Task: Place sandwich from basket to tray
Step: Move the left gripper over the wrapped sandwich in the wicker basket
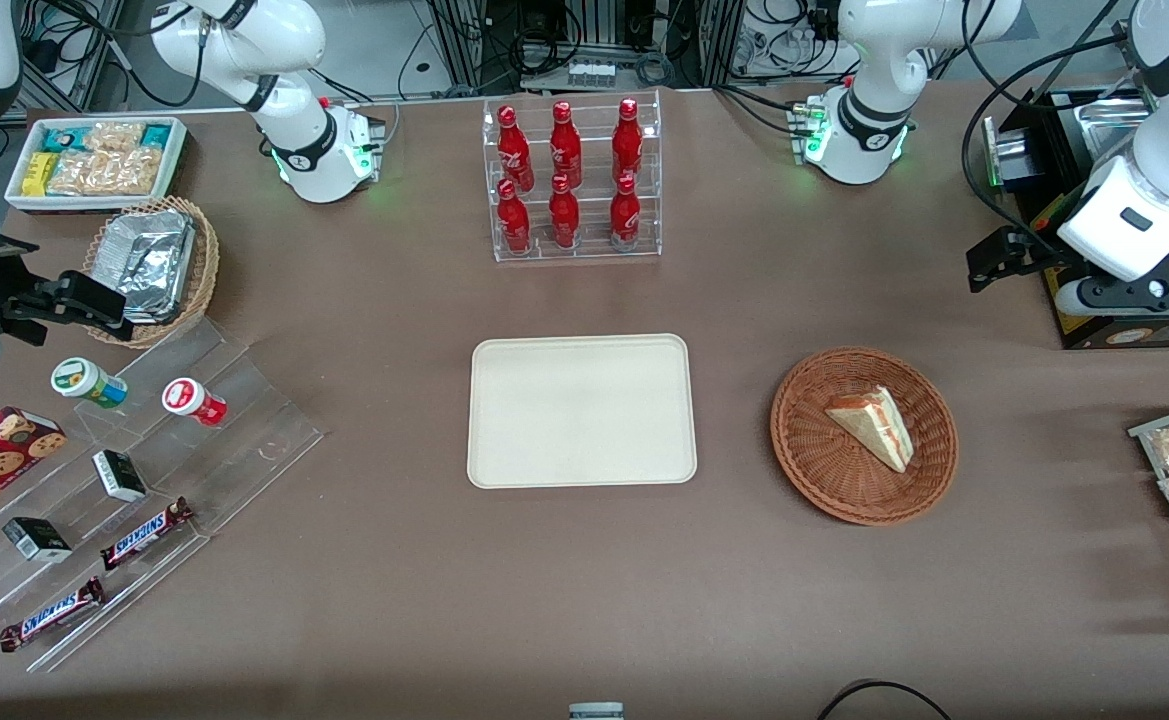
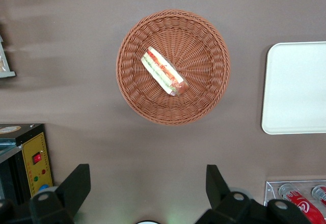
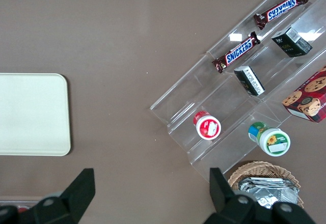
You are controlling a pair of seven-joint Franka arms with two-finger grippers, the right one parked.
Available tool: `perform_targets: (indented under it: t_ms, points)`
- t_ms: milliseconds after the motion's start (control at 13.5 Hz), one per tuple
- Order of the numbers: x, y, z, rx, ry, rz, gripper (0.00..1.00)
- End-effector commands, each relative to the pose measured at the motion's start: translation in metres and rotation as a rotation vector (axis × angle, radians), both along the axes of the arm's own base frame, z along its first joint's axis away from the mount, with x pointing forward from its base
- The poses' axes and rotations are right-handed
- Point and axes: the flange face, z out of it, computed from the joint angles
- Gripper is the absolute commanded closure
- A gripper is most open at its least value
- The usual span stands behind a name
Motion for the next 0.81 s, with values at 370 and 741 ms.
perform_targets:
  t_ms: [370,741]
  points:
    - [0.004,0.012,-0.037,0.022,0.036,0.031,0.0]
    - [0.008,0.036,-0.109,0.023,0.02,0.153,0.0]
